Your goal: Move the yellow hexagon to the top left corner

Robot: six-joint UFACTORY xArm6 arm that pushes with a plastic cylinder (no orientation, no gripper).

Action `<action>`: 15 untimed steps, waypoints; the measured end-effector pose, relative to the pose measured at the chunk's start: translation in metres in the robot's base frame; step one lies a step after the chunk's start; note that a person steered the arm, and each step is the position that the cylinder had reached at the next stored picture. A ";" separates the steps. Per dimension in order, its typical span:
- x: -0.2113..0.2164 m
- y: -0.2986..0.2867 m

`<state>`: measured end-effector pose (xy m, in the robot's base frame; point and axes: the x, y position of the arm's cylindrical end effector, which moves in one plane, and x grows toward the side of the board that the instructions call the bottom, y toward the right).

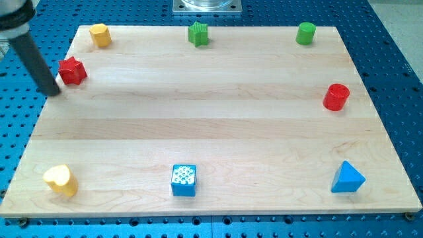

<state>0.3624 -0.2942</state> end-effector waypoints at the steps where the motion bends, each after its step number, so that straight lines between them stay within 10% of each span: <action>1: -0.027 0.088; 8: -0.170 0.024; 15: -0.102 0.048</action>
<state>0.2601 -0.2460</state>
